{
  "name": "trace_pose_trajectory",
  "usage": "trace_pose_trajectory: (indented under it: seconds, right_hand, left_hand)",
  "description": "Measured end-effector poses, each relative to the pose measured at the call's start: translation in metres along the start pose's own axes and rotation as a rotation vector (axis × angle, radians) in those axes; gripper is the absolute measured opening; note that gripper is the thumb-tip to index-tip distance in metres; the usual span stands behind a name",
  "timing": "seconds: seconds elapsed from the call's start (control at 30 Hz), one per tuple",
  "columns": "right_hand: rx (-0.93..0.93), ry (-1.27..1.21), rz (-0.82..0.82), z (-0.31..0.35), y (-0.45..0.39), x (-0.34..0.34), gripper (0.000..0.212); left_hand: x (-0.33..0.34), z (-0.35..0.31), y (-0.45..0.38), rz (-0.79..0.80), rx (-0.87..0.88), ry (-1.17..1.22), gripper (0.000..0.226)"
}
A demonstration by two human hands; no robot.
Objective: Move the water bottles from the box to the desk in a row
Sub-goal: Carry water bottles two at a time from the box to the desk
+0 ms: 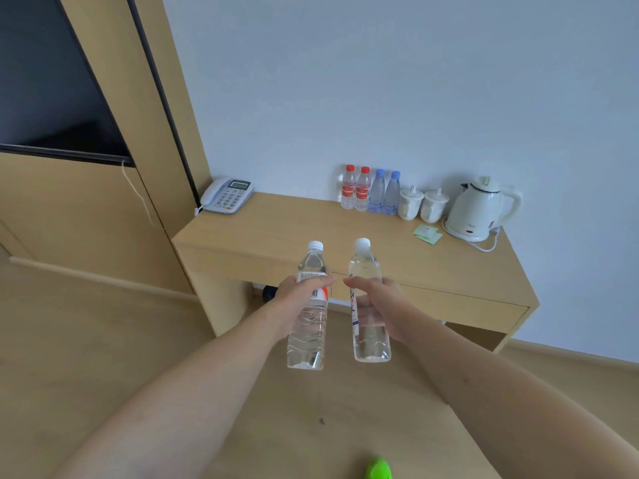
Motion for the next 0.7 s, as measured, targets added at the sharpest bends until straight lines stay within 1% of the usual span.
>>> trace_pose_trajectory:
  seconds: [0.17,0.3,0.4,0.47,0.57,0.7]
  right_hand:
    - [0.007,-0.009,0.005,0.032,-0.093,-0.007,0.058]
    - [-0.003,0.000,0.044,0.074,-0.172,-0.017,0.059]
    - [0.030,0.018,0.080,0.101,-0.222,-0.022,0.056]
    - [0.033,0.020,0.098,0.118,-0.252,-0.024,0.057]
    - [0.020,-0.005,0.101,0.140,-0.290,-0.031,0.065]
    - [0.046,-0.038,0.124,0.149,-0.327,-0.036,0.078]
  left_hand:
    - [0.003,-0.026,-0.093,-0.012,0.003,-0.017,0.068]
    - [0.007,-0.051,-0.169,-0.051,-0.007,-0.015,0.064]
    - [0.005,-0.069,-0.217,-0.095,-0.060,-0.021,0.070]
    - [0.005,-0.086,-0.248,-0.112,-0.066,-0.029,0.074]
    - [0.009,-0.105,-0.286,-0.141,-0.073,-0.015,0.074]
    - [0.020,-0.108,-0.321,-0.119,-0.122,-0.012,0.072]
Point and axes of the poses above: each hand's wrist, its own y-axis away from the middle knuckle, its own x-axis out of the palm, z = x × y, the point moved 10 cm from there along -y, towards the middle knuckle, and after that the axes turned 4 degrees about x, right-handed, at the moved point
